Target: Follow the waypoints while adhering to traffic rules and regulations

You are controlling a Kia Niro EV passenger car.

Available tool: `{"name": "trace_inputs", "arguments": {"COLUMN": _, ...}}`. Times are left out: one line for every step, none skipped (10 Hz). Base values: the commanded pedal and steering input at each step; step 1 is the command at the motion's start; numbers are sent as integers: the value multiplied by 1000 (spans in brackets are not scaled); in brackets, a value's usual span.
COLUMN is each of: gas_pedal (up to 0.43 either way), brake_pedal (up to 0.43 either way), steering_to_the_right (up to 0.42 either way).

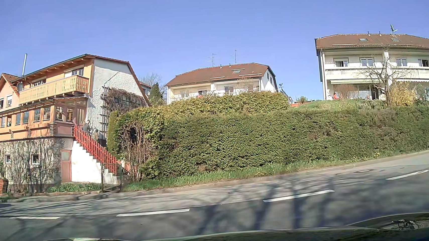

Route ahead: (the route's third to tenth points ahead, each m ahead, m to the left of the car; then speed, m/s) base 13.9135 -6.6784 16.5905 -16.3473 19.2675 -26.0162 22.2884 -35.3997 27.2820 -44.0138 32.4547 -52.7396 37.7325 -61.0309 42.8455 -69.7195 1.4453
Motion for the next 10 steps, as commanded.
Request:
{"name": "trace_inputs", "arguments": {"gas_pedal": 0, "brake_pedal": 0, "steering_to_the_right": 384}}
{"name": "trace_inputs", "arguments": {"gas_pedal": 0, "brake_pedal": 0, "steering_to_the_right": 383}}
{"name": "trace_inputs", "arguments": {"gas_pedal": 0, "brake_pedal": 0, "steering_to_the_right": 383}}
{"name": "trace_inputs", "arguments": {"gas_pedal": 157, "brake_pedal": 0, "steering_to_the_right": 377}}
{"name": "trace_inputs", "arguments": {"gas_pedal": 299, "brake_pedal": 0, "steering_to_the_right": 368}}
{"name": "trace_inputs", "arguments": {"gas_pedal": 339, "brake_pedal": 0, "steering_to_the_right": 357}}
{"name": "trace_inputs", "arguments": {"gas_pedal": 350, "brake_pedal": 0, "steering_to_the_right": 350}}
{"name": "trace_inputs", "arguments": {"gas_pedal": 358, "brake_pedal": 0, "steering_to_the_right": 347}}
{"name": "trace_inputs", "arguments": {"gas_pedal": 390, "brake_pedal": 0, "steering_to_the_right": 347}}
{"name": "trace_inputs", "arguments": {"gas_pedal": 480, "brake_pedal": 0, "steering_to_the_right": 347}}
